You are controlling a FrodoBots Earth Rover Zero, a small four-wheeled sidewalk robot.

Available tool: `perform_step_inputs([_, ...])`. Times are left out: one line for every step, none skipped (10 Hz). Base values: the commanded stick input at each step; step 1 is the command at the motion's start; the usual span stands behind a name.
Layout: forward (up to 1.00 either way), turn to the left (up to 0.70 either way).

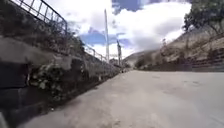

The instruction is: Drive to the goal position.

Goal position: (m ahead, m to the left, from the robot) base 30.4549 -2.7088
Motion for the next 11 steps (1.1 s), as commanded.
perform_step_inputs([0.7, 0.0])
perform_step_inputs([0.7, 0.0])
perform_step_inputs([0.7, 0.0])
perform_step_inputs([0.7, 0.0])
perform_step_inputs([0.7, 0.0])
perform_step_inputs([0.7, 0.0])
perform_step_inputs([0.7, 0.0])
perform_step_inputs([0.7, 0.0])
perform_step_inputs([0.7, -0.06])
perform_step_inputs([0.7, -0.21])
perform_step_inputs([0.7, 0.0])
